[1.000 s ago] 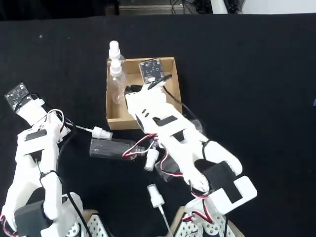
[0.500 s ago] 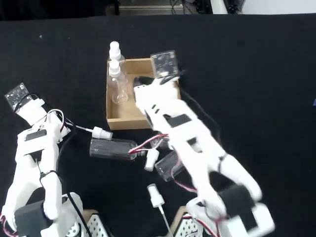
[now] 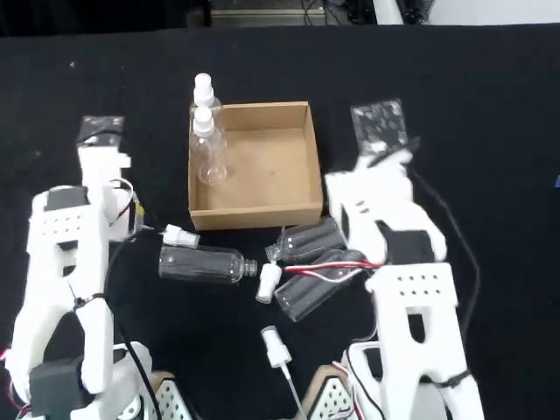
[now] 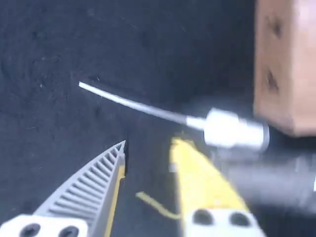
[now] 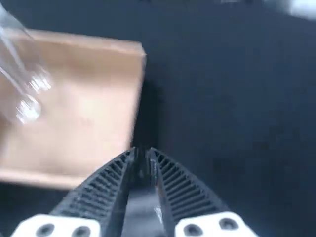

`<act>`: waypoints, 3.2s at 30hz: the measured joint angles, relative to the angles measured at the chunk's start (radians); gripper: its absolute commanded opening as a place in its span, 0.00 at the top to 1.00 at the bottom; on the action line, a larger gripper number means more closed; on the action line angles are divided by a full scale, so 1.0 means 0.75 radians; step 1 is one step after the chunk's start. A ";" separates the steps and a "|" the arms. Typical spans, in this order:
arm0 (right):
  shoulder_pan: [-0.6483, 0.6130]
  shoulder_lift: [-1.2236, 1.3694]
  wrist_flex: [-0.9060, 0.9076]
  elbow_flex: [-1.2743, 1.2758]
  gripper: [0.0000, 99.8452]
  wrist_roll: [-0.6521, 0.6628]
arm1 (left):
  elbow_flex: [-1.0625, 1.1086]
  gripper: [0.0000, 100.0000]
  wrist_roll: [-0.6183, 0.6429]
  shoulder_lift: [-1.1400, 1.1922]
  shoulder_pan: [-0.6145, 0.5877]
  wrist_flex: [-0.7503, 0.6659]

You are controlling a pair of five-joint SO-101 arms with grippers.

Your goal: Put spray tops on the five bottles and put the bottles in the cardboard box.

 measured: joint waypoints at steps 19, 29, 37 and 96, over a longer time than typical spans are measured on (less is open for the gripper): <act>0.096 -0.023 -0.440 0.487 0.99 0.014 | -0.346 0.66 -0.959 0.000 0.374 0.763; 0.096 -0.023 -0.440 0.495 0.99 0.018 | -0.213 0.67 -0.900 0.000 0.565 0.544; 0.098 -0.023 -0.440 0.507 0.99 0.023 | 0.041 0.67 -0.888 0.000 0.563 0.219; 0.094 -0.027 -0.440 0.507 0.99 0.023 | 0.076 0.63 -1.219 -0.002 0.254 0.563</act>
